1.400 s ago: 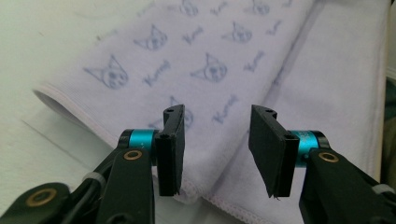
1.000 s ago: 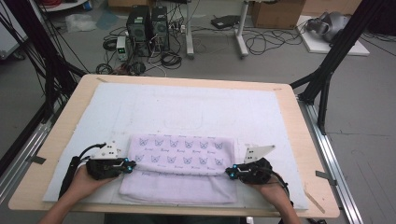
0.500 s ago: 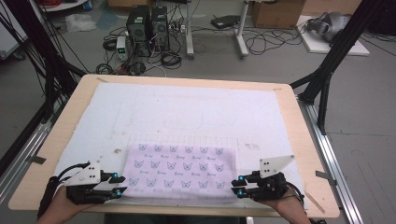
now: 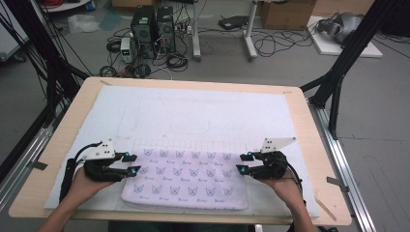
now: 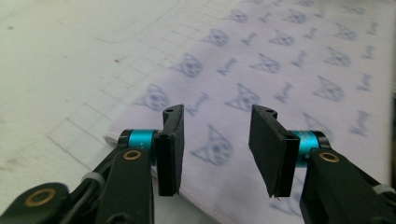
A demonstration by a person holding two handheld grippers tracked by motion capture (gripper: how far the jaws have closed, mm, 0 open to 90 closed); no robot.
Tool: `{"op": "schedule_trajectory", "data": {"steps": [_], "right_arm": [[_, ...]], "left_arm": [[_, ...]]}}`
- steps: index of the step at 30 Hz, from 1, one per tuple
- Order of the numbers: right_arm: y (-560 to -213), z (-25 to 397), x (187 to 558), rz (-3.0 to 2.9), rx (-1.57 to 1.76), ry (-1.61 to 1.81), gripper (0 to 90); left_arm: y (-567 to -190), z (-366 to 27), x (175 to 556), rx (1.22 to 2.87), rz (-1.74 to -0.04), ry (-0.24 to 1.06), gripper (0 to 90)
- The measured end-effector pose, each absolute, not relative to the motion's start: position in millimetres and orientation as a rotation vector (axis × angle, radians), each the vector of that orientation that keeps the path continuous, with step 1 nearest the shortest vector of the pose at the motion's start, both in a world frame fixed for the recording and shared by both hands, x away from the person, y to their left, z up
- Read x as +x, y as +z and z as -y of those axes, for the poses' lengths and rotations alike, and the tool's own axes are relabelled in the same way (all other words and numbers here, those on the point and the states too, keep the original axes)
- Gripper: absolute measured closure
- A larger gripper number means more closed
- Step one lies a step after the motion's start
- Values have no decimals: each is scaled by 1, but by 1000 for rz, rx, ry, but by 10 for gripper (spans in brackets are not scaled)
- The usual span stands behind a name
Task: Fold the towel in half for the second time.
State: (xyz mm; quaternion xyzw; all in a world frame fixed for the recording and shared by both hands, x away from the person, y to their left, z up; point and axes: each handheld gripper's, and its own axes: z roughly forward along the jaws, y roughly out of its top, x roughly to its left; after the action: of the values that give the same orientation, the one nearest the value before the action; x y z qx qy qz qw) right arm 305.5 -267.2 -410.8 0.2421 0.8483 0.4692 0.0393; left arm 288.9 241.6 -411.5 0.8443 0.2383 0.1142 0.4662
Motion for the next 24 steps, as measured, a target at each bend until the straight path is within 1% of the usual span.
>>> {"op": "schedule_trajectory", "data": {"steps": [6,10,15,20,24], "right_arm": [[-414,262,327,-2545,761,1398,494],[-420,257,337,-2542,765,1387,480],[-429,254,342,-2571,788,1340,461],[-438,251,343,-2613,788,1266,462],[-444,251,344,-2638,794,1241,463]], "left_arm": [[-414,-235,317,2039,-660,330,529],[-422,-237,330,2025,-743,347,506],[-432,-236,337,2055,-789,333,474],[-440,-229,339,2139,-821,347,441],[-443,-228,340,2144,-824,323,447]]}}
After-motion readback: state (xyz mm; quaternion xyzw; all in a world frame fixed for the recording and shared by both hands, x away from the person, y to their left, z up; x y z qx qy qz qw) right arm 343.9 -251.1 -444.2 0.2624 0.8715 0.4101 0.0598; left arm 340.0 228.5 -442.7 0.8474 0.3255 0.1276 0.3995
